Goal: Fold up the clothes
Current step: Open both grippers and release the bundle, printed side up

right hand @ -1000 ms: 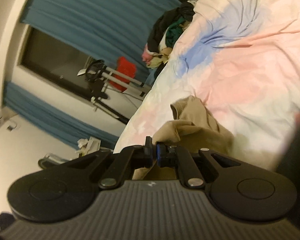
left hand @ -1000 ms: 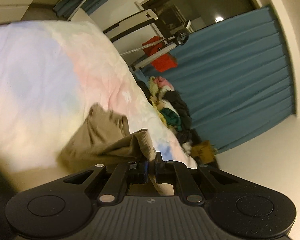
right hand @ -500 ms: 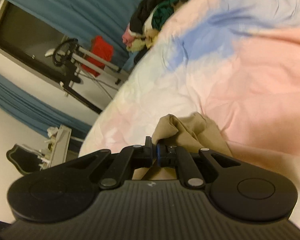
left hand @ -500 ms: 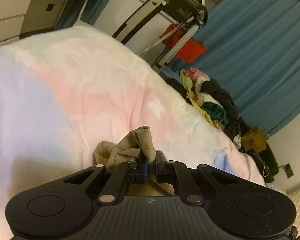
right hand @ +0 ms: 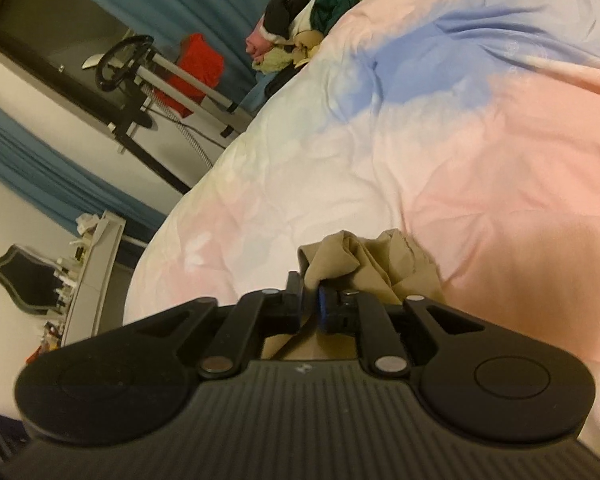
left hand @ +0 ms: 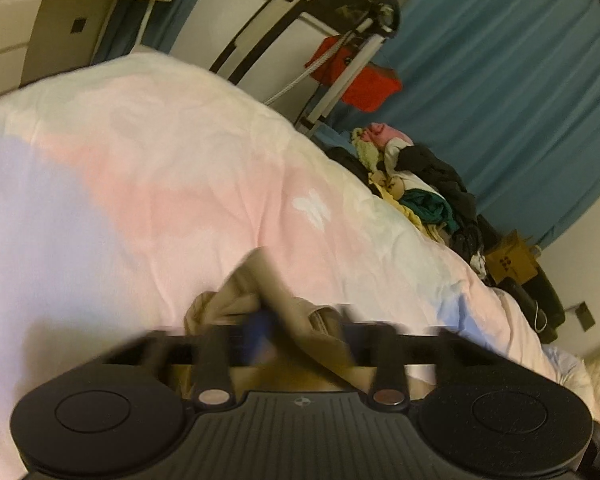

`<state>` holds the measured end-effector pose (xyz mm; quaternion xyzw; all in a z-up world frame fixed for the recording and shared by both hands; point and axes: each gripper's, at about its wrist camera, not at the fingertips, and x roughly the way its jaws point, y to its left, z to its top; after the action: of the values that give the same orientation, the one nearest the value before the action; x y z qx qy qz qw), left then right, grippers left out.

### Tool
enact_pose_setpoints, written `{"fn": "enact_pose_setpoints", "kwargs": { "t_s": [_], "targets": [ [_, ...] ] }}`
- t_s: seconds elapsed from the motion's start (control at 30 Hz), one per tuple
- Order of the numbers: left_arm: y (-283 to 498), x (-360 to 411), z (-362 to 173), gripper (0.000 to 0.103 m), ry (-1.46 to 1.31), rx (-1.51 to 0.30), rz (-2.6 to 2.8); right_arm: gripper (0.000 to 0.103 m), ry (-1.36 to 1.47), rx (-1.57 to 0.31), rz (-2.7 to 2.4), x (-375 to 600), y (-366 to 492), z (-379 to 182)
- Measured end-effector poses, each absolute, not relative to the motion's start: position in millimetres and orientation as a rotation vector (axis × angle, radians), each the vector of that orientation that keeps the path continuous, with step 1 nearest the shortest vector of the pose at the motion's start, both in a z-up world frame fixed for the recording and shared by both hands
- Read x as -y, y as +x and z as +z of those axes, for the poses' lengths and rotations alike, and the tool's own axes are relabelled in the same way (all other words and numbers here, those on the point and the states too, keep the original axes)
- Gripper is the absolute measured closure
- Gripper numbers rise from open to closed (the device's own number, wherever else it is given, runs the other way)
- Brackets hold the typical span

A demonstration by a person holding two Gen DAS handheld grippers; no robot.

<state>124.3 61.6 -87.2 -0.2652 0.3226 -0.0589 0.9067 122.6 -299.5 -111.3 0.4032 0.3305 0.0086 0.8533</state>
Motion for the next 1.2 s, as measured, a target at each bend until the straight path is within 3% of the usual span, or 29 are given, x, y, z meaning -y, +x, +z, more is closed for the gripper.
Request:
{"fn": "enact_pose_setpoints", "kwargs": {
  "t_s": [0.07, 0.1, 0.33, 0.37, 0.47, 0.53, 0.87, 1.2],
  "targets": [
    [117, -59, -82, 0.021, -0.512, -0.648, -0.122, 0.024, 0.819, -0.687, 0.045, 295, 116, -104],
    [113, -59, -81, 0.021, -0.495, -0.649, -0.123, 0.016, 0.804, -0.678, 0.058, 293, 111, -100],
    [85, -53, -78, 0.019, -0.389, -0.667, -0.167, 0.019, 0.586, -0.624, 0.11, 260, 66, -78],
    [83, -50, -78, 0.019, -0.361, -0.663, -0.171, 0.032, 0.547, -0.623, 0.116, 254, 63, -77],
    [84, -38, -82, 0.019, -0.276, -0.657, -0.175, 0.055, 0.46, -0.648, 0.135, 241, 71, -79],
    [92, -35, -89, 0.019, -0.246, -0.675, -0.166, 0.065, 0.428, -0.675, 0.128, 238, 81, -86],
    [132, -49, -121, 0.019, -0.254, -0.771, -0.092, 0.068, 0.254, -0.697, 0.081, 222, 133, -117],
    [84, -45, -102, 0.019, -0.243, -0.76, -0.157, 0.066, 0.298, -0.653, 0.128, 224, 83, -90]
  ]
}}
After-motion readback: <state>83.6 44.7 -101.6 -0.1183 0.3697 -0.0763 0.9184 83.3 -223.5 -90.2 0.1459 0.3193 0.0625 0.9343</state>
